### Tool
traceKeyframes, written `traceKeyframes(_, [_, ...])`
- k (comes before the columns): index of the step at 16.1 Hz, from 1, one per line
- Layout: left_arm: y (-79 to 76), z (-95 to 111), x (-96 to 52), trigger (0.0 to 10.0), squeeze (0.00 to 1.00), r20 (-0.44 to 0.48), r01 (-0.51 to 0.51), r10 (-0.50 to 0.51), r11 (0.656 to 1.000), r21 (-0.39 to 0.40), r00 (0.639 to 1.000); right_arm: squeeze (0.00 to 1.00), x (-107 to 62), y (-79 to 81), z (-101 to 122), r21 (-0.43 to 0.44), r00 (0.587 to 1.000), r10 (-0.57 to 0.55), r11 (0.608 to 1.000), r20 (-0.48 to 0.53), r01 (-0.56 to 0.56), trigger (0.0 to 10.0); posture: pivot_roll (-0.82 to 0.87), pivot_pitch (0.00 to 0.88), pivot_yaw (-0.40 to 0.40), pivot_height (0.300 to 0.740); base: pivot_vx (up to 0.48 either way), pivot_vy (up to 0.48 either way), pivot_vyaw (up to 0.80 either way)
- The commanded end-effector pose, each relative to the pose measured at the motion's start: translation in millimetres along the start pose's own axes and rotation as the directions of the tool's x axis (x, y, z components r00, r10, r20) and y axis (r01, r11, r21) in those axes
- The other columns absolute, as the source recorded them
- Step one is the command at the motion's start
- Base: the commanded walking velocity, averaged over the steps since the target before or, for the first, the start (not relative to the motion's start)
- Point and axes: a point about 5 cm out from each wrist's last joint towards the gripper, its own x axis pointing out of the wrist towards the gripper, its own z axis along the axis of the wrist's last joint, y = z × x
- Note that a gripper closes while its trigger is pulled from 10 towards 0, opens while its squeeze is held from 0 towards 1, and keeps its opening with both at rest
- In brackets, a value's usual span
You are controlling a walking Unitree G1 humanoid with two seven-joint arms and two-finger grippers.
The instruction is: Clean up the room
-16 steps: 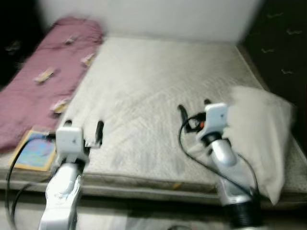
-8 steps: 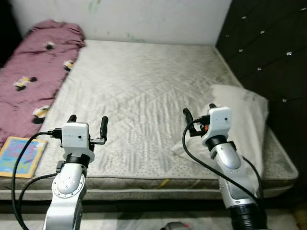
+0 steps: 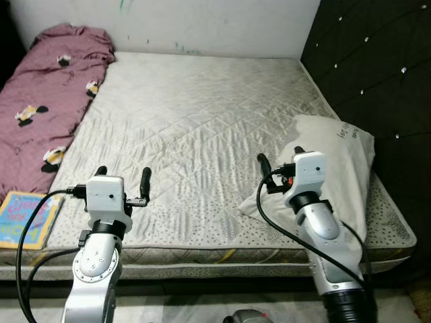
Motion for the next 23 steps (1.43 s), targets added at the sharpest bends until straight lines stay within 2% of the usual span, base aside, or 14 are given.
traceKeyframes(1, [-2.7,3.2,2.2,10.0,0.0,0.012,0.016,-0.016,1.0,-0.003,1.0,0.0,2.0,-1.0,3.8,-0.006,1.0,0.002,1.0,0.011,-0.002,10.0,-0.05,0.0,-0.039,0.74,0.0,-0.315,0.0])
traceKeyframes(19, [-3.3,3.3,3.4,10.0,0.0,0.016,0.03,-0.03,1.0,-0.009,0.999,0.0,3.2,-0.4,3.4,0.0,1.0,0.007,1.0,0.01,-0.007,10.0,-0.05,0.0,-0.035,0.74,0.0,-0.338,0.0])
traceKeyframes(23, [-3.3,5.0,3.8,10.0,0.0,0.036,0.036,-0.036,0.999,-0.023,0.999,0.0,3.7,-0.2,2.9,-0.002,1.0,0.011,1.0,0.01,-0.011,10.0,-0.05,0.0,-0.038,0.74,0.0,0.0,0.0])
